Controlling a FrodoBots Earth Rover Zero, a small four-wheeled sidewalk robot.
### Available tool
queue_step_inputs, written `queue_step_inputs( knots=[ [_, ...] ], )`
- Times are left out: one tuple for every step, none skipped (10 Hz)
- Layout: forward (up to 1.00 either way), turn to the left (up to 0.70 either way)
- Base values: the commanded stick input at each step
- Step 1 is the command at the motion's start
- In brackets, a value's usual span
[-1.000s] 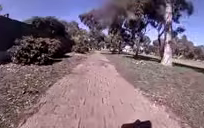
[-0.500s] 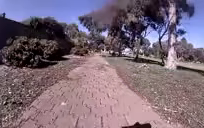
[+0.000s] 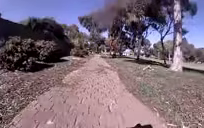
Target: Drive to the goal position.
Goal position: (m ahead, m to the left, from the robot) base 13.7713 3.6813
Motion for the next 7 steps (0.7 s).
queue_step_inputs(
  knots=[
    [0.25,0.0],
    [0.39,0.0],
    [0.53,0.0],
    [0.63,0.0],
    [0.65,0.0],
    [0.66,0.0],
    [0.66,0.0]
  ],
)
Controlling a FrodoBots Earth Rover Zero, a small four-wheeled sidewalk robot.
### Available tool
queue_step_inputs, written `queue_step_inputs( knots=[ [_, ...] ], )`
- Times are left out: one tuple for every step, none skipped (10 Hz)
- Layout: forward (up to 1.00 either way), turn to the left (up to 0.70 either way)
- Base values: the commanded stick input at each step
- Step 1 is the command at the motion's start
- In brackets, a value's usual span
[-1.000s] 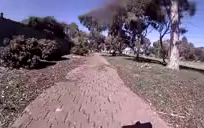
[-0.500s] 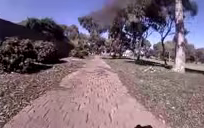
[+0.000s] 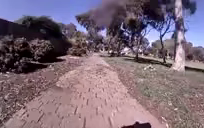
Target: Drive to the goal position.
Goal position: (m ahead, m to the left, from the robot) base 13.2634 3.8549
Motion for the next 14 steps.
queue_step_inputs(
  knots=[
    [0.66,0.0],
    [0.66,0.0],
    [0.66,0.0],
    [0.66,0.0],
    [0.66,0.0],
    [0.66,0.0],
    [0.67,0.0],
    [0.67,0.0],
    [0.67,0.0],
    [0.67,0.0],
    [0.67,0.0],
    [0.67,0.1],
    [0.67,0.2],
    [0.68,0.33]
  ],
)
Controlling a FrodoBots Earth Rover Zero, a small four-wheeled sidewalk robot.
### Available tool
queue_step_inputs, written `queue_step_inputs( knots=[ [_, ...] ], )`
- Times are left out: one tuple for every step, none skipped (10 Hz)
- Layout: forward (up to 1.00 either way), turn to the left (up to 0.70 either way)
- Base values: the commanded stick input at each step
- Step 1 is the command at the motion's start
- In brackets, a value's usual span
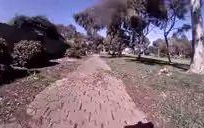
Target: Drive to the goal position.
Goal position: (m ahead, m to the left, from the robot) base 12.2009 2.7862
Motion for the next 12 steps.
queue_step_inputs(
  knots=[
    [0.68,0.23],
    [0.69,0.13],
    [0.68,0.0],
    [0.68,0.0],
    [0.69,0.0],
    [0.68,0.0],
    [0.68,0.0],
    [0.68,0.0],
    [0.69,0.0],
    [0.69,0.0],
    [0.69,0.0],
    [0.69,0.0]
  ],
)
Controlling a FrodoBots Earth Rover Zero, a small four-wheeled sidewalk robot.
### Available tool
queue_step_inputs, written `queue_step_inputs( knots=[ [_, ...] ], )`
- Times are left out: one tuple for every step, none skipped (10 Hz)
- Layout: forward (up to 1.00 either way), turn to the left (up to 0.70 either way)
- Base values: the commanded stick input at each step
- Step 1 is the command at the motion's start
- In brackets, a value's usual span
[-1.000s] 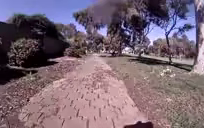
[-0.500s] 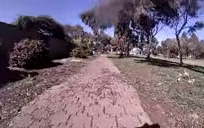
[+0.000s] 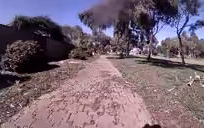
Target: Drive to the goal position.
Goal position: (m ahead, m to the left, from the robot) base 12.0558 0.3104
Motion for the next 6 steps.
queue_step_inputs(
  knots=[
    [0.69,0.0],
    [0.69,0.0],
    [0.69,0.0],
    [0.69,0.0],
    [0.69,0.29],
    [0.69,0.31]
  ],
)
